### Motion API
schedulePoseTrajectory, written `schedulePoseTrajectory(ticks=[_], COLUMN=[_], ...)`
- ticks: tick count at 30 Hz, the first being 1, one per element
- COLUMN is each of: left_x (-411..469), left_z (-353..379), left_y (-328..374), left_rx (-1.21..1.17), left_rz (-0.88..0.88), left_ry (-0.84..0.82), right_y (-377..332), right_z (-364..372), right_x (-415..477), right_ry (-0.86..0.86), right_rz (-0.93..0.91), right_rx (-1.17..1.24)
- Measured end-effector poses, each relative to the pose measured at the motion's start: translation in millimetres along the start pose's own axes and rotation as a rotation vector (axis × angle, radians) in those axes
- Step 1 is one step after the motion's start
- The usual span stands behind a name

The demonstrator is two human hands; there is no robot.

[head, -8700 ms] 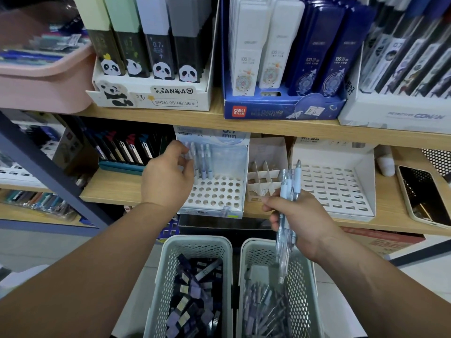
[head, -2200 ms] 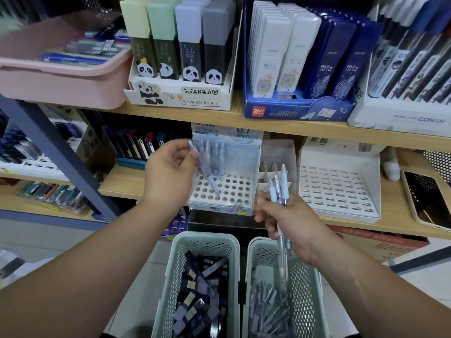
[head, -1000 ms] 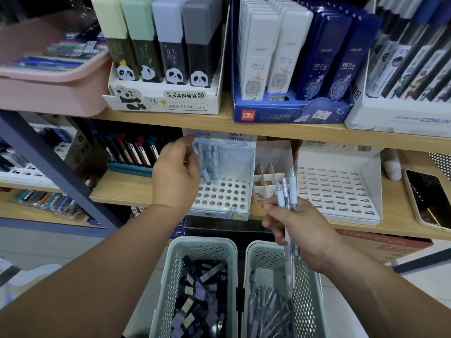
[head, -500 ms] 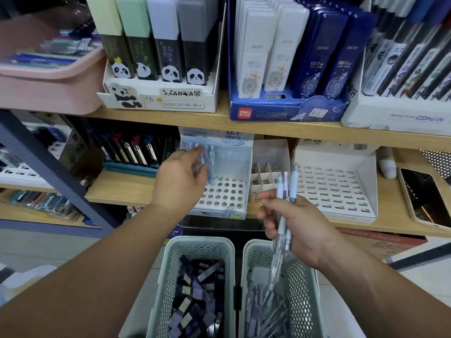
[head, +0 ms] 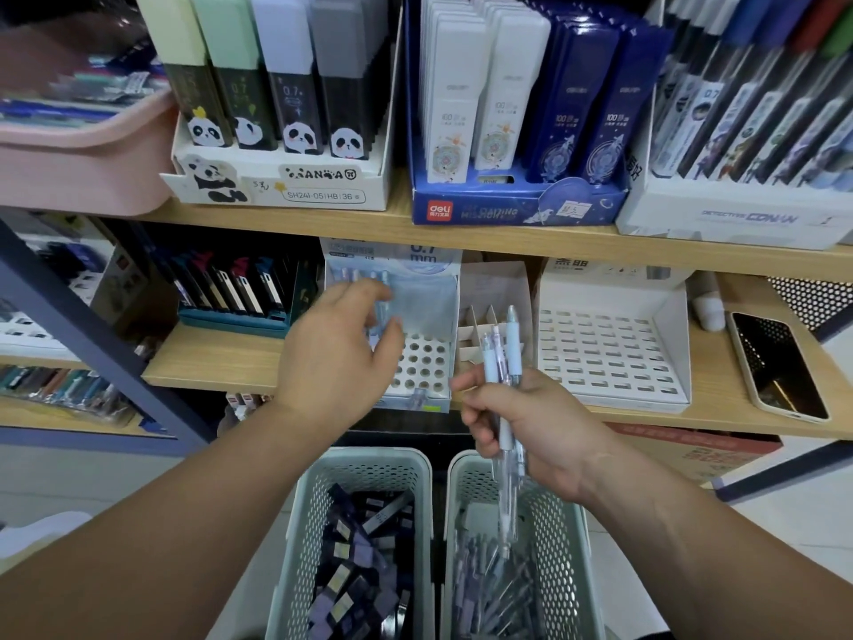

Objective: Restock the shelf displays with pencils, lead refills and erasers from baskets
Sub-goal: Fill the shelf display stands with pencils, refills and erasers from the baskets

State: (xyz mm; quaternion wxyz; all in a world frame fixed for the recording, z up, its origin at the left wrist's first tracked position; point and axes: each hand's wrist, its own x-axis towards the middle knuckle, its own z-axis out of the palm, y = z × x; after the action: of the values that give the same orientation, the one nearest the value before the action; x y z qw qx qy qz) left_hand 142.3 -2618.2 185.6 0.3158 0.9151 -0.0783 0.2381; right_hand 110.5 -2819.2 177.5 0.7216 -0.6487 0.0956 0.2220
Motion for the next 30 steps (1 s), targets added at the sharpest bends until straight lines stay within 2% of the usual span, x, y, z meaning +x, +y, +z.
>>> schedulePoseTrajectory(ticks=[2,4,6,11,19,26,30], left_x=[-8.9,-18.6,-28.6,-38.4,-40.3,-26.5,-19.4], left_z=[0.0,2.1,6.0,5.7,-2.9,-13.3,-17.1], left_y=[14.6,30.1,37.6,32.5,21.1,7.2,1.8], left_rx=[-0.194,-0.496,-0.697,-0.834,-0.873,-1.067,-1.101], left_rz=[-0.099,-0.300,-0.427,-0.551,-0.651,-0.823,-0.826], left_ry=[-0.099,-0.311,-0.430,-0.430,-0.375,-0.218,-0.186], right_y=[-0.2,0.0,2.1,5.5,-3.0,0.6,2.5], right_z=[6.1,13.0,19.6,26.7,32.9,30.0,28.6], right_x=[-2.9,-6.5,-9.3,-13.4,-20.1,-12.1,-5.9], right_ry=[-0.035,-0.067,-0.085,-0.106,-0.138,-0.047,0.030], right_rz=[-0.015,-0.043,-0.062,-0.011,0.036,0.030,-0.023], right_rx=[-0.041,-0.082,-0.135,-0.216,-0.120,-0.091,-0.071])
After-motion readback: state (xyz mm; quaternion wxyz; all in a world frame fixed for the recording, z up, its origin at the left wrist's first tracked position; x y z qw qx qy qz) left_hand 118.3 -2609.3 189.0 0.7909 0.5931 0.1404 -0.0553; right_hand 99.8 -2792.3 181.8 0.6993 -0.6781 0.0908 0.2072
